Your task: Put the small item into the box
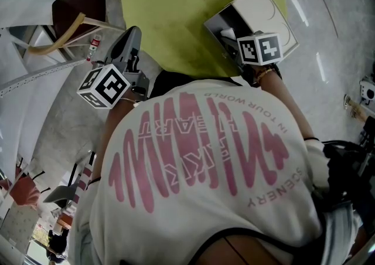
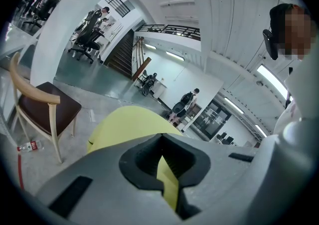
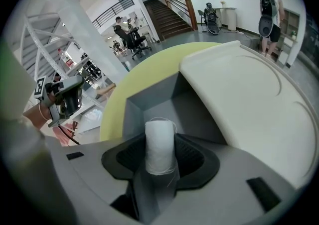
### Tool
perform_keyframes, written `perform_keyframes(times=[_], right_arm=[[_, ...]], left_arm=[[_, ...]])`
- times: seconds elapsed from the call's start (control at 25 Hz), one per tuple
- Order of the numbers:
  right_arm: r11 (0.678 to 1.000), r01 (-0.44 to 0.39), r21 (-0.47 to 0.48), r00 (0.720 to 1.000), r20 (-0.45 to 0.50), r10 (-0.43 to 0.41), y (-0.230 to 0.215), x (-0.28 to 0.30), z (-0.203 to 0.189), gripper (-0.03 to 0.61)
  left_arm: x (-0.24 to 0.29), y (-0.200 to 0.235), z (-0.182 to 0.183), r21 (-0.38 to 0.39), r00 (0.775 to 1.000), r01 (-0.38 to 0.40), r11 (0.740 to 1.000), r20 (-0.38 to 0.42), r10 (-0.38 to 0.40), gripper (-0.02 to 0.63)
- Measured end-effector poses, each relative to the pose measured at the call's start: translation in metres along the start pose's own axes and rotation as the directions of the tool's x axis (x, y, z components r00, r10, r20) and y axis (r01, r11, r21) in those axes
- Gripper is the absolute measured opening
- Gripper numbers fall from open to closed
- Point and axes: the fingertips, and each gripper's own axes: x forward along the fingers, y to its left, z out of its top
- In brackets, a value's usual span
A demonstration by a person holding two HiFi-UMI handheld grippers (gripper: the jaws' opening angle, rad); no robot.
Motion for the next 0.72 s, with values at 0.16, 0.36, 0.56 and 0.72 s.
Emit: perform_keyframes(times=[0.16,0.36,0.56,0.72], right_arm=[[1.000,0.012,0.006,1.000,-0.010,-0.012,-0.002,-0.001,-0.004,0.179],[0.999,0.040,0.013,0.999,-0.026,-0.040,-0.006,0.001,-0.008,0.179],[0.998,0.053,0.018,0.998,-0.024,-0.052,-0.005,-0.001,-0.007,0.181],[0.998,0.065,0.019,0.998,-0.024,-0.064,-0.005,-0.001,-0.011,0.181]], left_arm=[[0.000,-0.003,-0.001,-0.001,1.000,0.004,1.000,0.000,-0.004,0.008],[-0.004,-0.001,-0.002,-0.006,1.000,-0.001,1.000,0.004,0.002,0.008],[-0.011,-0.001,-0.002,-0.008,1.000,-0.004,1.000,0.011,0.004,0.008],[-0.016,-0.001,-0.006,-0.012,1.000,-0.009,1.000,0.014,0.009,0.008]])
